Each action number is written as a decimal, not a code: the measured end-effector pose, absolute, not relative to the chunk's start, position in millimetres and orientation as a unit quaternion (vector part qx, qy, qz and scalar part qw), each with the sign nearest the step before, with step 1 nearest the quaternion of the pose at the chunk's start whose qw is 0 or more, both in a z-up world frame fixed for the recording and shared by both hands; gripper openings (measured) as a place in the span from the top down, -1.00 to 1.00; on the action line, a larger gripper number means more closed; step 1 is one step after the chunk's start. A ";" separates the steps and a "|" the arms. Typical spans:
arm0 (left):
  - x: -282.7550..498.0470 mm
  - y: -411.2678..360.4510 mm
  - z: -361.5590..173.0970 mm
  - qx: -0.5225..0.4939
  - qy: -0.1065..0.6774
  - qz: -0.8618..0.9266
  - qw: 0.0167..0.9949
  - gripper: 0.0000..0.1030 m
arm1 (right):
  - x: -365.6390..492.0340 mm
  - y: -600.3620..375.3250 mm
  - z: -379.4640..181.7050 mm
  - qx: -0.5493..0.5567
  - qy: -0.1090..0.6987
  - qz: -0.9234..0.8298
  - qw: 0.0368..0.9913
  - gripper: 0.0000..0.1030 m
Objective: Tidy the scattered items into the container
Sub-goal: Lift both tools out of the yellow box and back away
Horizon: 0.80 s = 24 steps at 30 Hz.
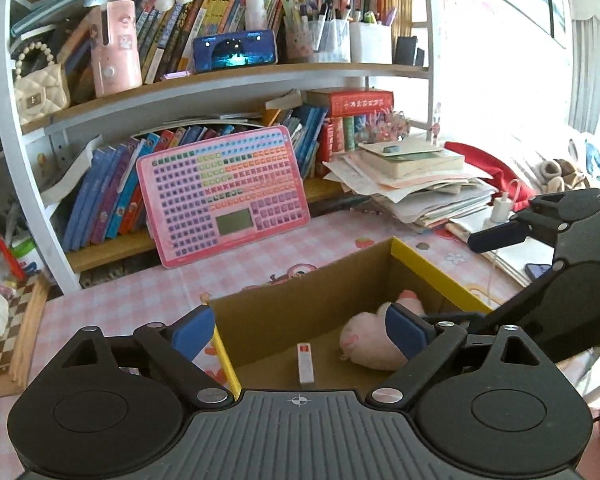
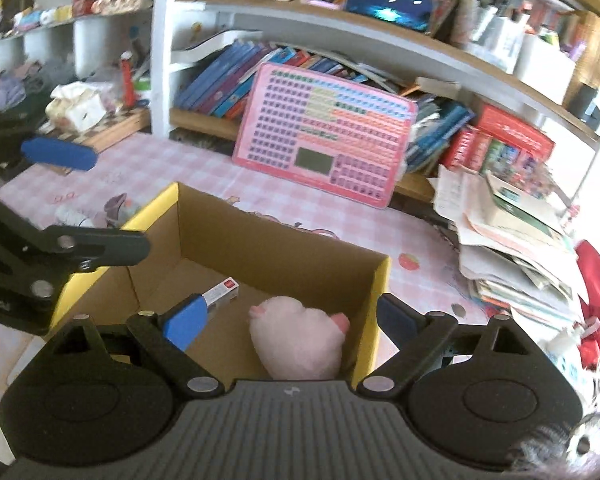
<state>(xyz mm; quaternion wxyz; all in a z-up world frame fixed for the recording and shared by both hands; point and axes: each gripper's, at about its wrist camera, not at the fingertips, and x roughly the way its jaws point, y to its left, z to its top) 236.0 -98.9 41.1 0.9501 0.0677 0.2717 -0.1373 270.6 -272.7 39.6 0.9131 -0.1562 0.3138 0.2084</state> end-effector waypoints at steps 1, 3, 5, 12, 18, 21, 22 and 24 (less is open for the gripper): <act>232.5 -96.7 41.3 0.065 0.272 -0.141 0.950 -0.84 | 266.3 -274.7 41.2 -0.152 0.314 0.200 0.916 -0.79; 225.2 -92.4 40.9 0.061 0.272 -0.146 0.949 -0.84 | 257.6 -278.5 42.9 -0.146 0.314 0.186 0.919 -0.79; 217.7 -88.3 40.9 0.057 0.273 -0.150 0.949 -0.84 | 247.7 -279.7 43.9 -0.140 0.314 0.173 0.923 -0.80; 189.1 -73.8 36.5 0.053 0.277 -0.168 0.944 -0.85 | 212.6 -274.3 41.8 -0.113 0.308 0.132 0.935 -0.81; 164.6 -53.8 30.4 0.041 0.292 -0.173 0.940 -0.85 | 183.4 -272.8 39.6 -0.070 0.304 0.085 0.946 -0.81; 152.3 -42.2 26.5 0.038 0.302 -0.169 0.937 -0.85 | 166.5 -271.7 36.9 -0.060 0.302 0.061 0.950 -0.81; 148.8 -38.4 25.4 0.036 0.305 -0.167 0.937 -0.85 | 161.0 -271.4 35.8 -0.057 0.302 0.054 0.950 -0.81; 141.1 -29.6 22.5 0.031 0.312 -0.165 0.935 -0.85 | 149.5 -269.7 32.5 -0.050 0.304 0.041 0.950 -0.81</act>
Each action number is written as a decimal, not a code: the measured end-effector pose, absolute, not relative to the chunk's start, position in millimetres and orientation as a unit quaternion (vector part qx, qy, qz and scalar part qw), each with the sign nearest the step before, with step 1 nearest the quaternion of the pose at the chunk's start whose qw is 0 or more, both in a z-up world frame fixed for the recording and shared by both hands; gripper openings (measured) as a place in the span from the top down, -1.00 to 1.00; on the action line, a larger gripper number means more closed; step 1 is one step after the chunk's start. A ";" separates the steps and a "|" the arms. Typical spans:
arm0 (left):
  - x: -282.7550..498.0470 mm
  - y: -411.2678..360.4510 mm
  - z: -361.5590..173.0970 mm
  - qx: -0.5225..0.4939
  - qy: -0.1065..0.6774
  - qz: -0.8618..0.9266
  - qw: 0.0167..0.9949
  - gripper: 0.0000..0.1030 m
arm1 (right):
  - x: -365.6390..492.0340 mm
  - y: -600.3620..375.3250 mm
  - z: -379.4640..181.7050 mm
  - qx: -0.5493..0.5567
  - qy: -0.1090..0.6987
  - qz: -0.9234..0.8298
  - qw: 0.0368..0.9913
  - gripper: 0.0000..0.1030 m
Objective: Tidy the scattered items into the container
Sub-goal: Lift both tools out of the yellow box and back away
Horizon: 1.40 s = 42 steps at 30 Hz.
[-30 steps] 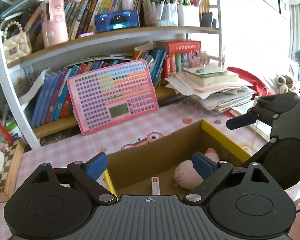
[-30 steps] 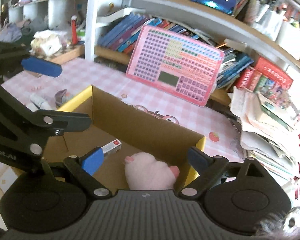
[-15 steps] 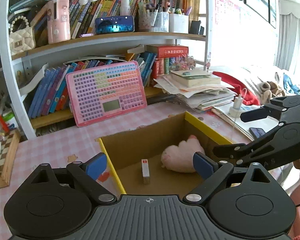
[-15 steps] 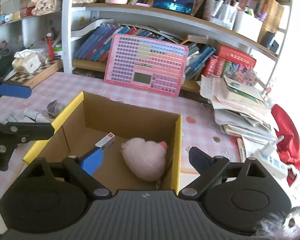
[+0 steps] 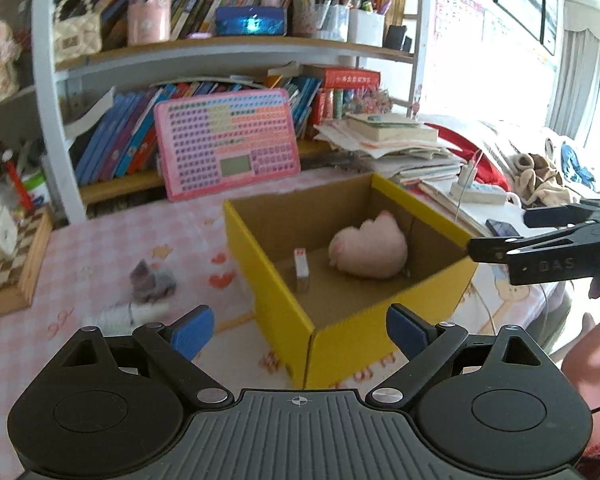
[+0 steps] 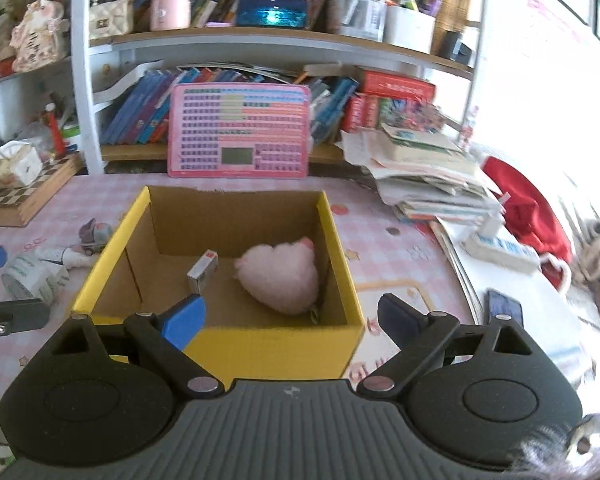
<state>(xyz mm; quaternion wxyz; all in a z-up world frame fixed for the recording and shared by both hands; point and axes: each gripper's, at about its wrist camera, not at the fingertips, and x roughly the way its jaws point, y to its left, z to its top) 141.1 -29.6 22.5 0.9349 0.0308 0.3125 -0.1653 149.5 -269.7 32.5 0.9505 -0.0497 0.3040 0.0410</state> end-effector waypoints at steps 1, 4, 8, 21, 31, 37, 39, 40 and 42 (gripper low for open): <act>137.4 -25.8 21.2 0.029 0.316 -0.165 0.934 -0.85 | 144.6 -268.5 30.7 -0.047 0.307 0.036 0.950 -0.81; 126.6 -17.5 17.3 0.029 0.325 -0.165 0.931 -0.85 | 128.4 -262.9 24.2 -0.038 0.318 0.026 0.947 -0.81; 112.6 -9.5 13.7 0.030 0.332 -0.169 0.928 -0.85 | 106.6 -251.4 18.6 -0.027 0.324 0.016 0.946 -0.81; 78.8 26.5 -1.3 0.021 0.351 -0.163 0.922 -0.85 | 58.5 -187.0 -3.9 -0.040 0.347 0.022 0.937 -0.85; 58.9 65.7 -18.7 0.022 0.378 -0.133 0.916 -0.85 | 53.8 -142.3 -16.1 -0.032 0.389 0.073 0.918 -0.86; 52.6 87.9 -19.3 0.011 0.379 -0.114 0.918 -0.85 | 56.0 -108.1 -22.7 -0.062 0.405 0.122 0.904 -0.86; 50.4 94.7 -18.9 0.007 0.377 -0.108 0.920 -0.85 | 54.9 -96.0 -22.3 -0.078 0.401 0.139 0.902 -0.86; 49.6 98.0 -18.6 0.005 0.376 -0.105 0.920 -0.85 | 54.1 -91.4 -21.8 -0.084 0.399 0.145 0.901 -0.86; 47.8 104.6 -19.0 0.000 0.376 -0.099 0.921 -0.85 | 52.7 -81.2 -22.2 -0.098 0.397 0.157 0.899 -0.86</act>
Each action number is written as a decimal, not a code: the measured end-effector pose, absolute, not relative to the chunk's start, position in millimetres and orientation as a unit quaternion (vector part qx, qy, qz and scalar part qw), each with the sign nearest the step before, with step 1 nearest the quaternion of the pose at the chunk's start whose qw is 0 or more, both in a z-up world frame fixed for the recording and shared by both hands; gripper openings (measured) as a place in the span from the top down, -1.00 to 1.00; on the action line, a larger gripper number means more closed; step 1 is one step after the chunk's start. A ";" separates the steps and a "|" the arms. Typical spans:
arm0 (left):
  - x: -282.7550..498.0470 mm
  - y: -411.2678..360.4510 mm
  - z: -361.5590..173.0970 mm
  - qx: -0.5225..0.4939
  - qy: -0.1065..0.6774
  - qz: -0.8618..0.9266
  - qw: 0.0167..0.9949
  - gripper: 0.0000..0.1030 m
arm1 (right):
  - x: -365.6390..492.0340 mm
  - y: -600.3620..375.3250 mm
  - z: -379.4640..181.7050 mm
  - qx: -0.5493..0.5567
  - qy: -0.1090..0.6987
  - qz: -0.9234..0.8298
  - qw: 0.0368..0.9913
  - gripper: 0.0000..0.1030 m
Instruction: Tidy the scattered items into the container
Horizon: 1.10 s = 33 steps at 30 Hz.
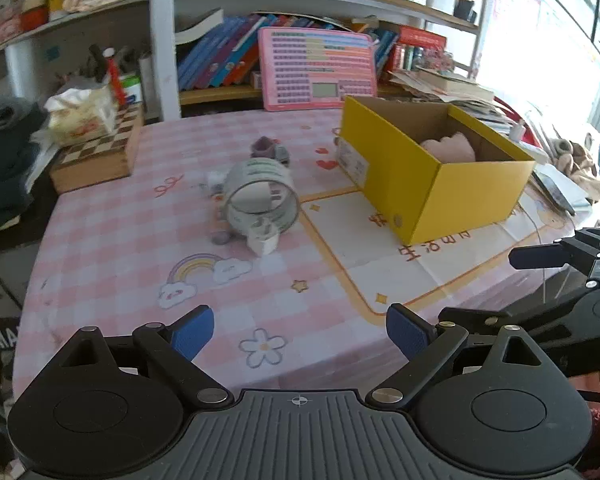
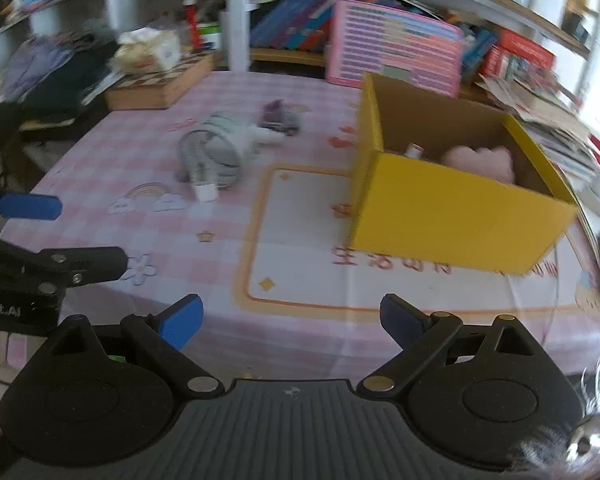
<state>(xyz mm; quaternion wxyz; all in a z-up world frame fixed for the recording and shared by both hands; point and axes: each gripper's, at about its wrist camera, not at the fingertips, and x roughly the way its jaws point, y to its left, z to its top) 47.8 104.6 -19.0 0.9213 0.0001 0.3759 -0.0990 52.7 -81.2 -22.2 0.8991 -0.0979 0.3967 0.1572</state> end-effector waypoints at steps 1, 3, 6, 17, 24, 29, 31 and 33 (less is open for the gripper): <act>47.1 108.0 -19.2 -0.003 0.376 -0.096 0.922 -0.85 | 52.7 -76.9 -22.6 -0.104 0.396 0.160 0.898 -0.86; 46.4 114.4 -19.6 -0.009 0.377 -0.091 0.922 -0.85 | 53.1 -70.6 -22.7 -0.111 0.396 0.167 0.896 -0.86; 44.8 121.4 -20.2 -0.015 0.377 -0.084 0.922 -0.85 | 53.1 -64.1 -22.2 -0.116 0.394 0.173 0.895 -0.86; 40.2 134.8 -22.7 -0.027 0.380 -0.072 0.922 -0.85 | 51.6 -49.5 -20.7 -0.125 0.395 0.181 0.892 -0.86; 39.7 136.8 -23.0 -0.030 0.378 -0.067 0.923 -0.85 | 55.4 -46.3 -20.4 -0.128 0.398 0.185 0.889 -0.86; 43.1 138.3 -24.4 -0.033 0.379 -0.064 0.923 -0.85 | 59.6 -44.5 -20.3 -0.131 0.396 0.189 0.889 -0.85; 45.6 139.1 -25.4 -0.036 0.378 -0.062 0.923 -0.85 | 61.9 -44.8 -20.8 -0.133 0.394 0.188 0.890 -0.85; 48.4 139.3 -26.2 -0.036 0.377 -0.060 0.924 -0.85 | 65.5 -45.8 -22.0 -0.132 0.393 0.187 0.891 -0.82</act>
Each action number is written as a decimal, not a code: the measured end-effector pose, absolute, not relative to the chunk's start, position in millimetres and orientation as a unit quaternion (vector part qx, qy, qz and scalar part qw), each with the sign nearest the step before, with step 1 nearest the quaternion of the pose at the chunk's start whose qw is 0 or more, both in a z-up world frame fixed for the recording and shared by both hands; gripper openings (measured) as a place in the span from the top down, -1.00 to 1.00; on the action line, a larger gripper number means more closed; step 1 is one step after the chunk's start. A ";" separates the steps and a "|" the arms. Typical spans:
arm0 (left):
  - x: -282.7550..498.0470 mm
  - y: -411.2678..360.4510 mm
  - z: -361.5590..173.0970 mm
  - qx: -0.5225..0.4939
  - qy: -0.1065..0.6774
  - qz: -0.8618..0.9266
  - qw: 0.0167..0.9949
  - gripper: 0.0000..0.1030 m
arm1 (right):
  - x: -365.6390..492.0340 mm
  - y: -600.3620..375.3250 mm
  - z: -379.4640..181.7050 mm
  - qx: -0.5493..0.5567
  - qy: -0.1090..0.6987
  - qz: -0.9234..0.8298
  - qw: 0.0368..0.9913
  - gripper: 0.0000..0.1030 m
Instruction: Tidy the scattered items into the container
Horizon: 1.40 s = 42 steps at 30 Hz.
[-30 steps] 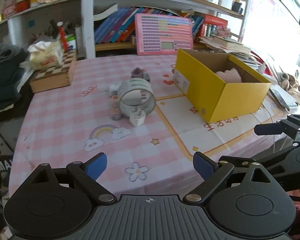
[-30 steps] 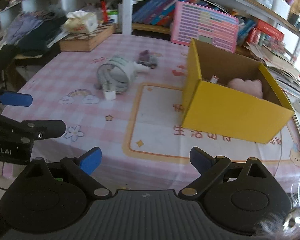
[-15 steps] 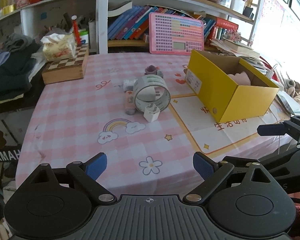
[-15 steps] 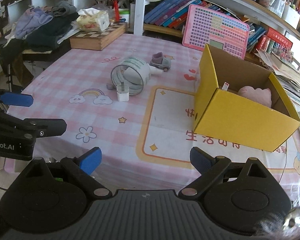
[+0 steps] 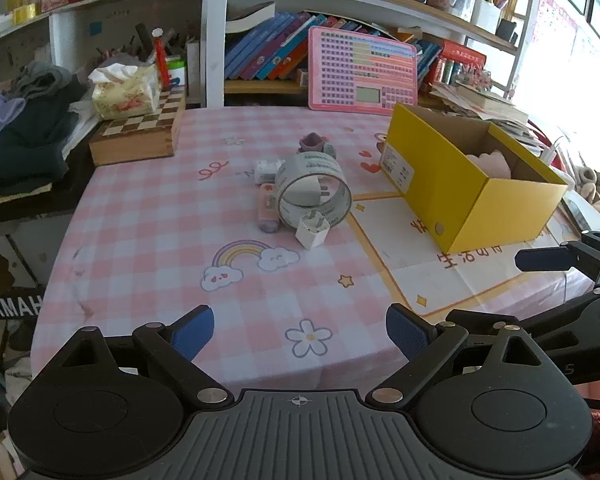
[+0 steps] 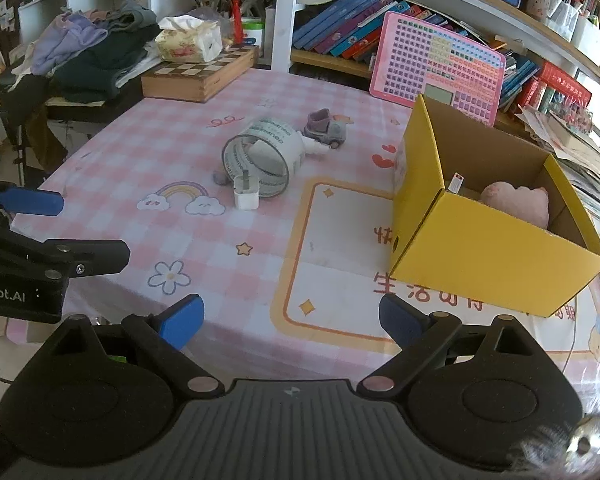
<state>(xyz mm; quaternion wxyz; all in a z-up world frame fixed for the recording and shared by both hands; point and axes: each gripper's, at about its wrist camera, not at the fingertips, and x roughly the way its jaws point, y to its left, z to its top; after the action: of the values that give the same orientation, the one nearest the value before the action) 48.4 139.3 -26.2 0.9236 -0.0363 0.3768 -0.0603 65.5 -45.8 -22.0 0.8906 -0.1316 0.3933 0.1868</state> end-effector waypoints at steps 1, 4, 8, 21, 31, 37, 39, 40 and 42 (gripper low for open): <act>49.9 139.4 -26.4 -0.036 0.376 -0.060 0.924 -0.85 | 67.6 -45.9 -22.5 -0.131 0.394 0.186 0.891 -0.81; 55.1 139.4 -26.5 -0.034 0.374 -0.058 0.925 -0.84 | 75.9 -44.9 -24.1 -0.131 0.395 0.186 0.890 -0.80; 66.0 139.8 -28.4 -0.036 0.376 -0.055 0.924 -0.84 | 86.5 -41.4 -25.1 -0.141 0.393 0.192 0.888 -0.80; 105.6 143.4 -36.3 -0.037 0.386 -0.052 0.920 -0.84 | 134.7 -32.1 -29.2 -0.152 0.394 0.202 0.884 -0.80; 127.2 141.0 -42.6 -0.029 0.388 -0.050 0.920 -0.83 | 169.8 -28.5 -31.6 -0.147 0.395 0.204 0.883 -0.77; 137.6 138.8 -47.4 -0.027 0.394 -0.054 0.917 -0.80 | 186.8 -26.7 -36.8 -0.141 0.404 0.211 0.879 -0.77; 141.5 138.2 -49.8 -0.025 0.397 -0.053 0.916 -0.80 | 192.7 -26.4 -39.7 -0.139 0.409 0.213 0.876 -0.75; 143.5 138.2 -51.1 -0.026 0.399 -0.052 0.915 -0.80 | 194.3 -26.0 -40.4 -0.141 0.409 0.213 0.876 -0.75; 147.3 138.6 -52.8 -0.028 0.401 -0.051 0.914 -0.80 | 196.8 -24.1 -41.2 -0.149 0.404 0.212 0.877 -0.73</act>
<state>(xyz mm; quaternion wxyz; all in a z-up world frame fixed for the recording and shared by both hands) 147.3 138.6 -52.8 0.9141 -0.0276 0.4013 -0.0511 196.8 -24.1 -41.2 0.8774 -0.1492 0.4036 0.2120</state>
